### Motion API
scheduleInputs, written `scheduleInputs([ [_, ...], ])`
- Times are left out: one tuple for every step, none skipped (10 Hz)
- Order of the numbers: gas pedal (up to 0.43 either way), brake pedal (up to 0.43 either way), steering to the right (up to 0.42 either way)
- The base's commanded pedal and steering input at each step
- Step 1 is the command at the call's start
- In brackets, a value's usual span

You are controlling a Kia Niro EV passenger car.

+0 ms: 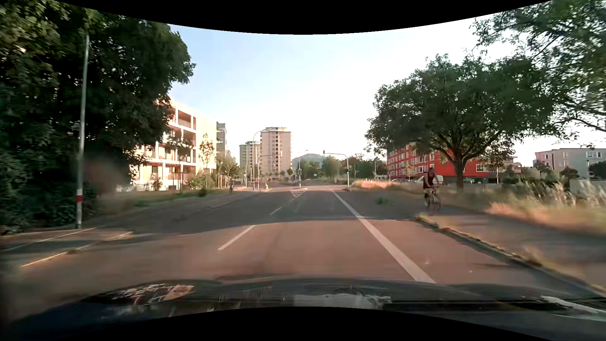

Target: Follow the waypoints while adhering to traffic rules and regulations

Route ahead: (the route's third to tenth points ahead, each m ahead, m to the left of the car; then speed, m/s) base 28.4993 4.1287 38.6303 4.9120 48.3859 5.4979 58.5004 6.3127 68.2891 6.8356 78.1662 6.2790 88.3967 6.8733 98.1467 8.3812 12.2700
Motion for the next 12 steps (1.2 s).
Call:
scheduleInputs([
  [0.059, 0.000, -0.001],
  [0.059, 0.000, -0.001],
  [0.059, 0.000, -0.002],
  [0.059, 0.000, -0.003],
  [0.059, 0.000, -0.006],
  [0.059, 0.000, -0.008],
  [0.047, 0.000, -0.007],
  [0.047, 0.000, -0.005],
  [0.039, 0.000, -0.004],
  [0.039, 0.000, -0.004],
  [0.039, 0.000, -0.004],
  [0.039, 0.000, -0.004],
])
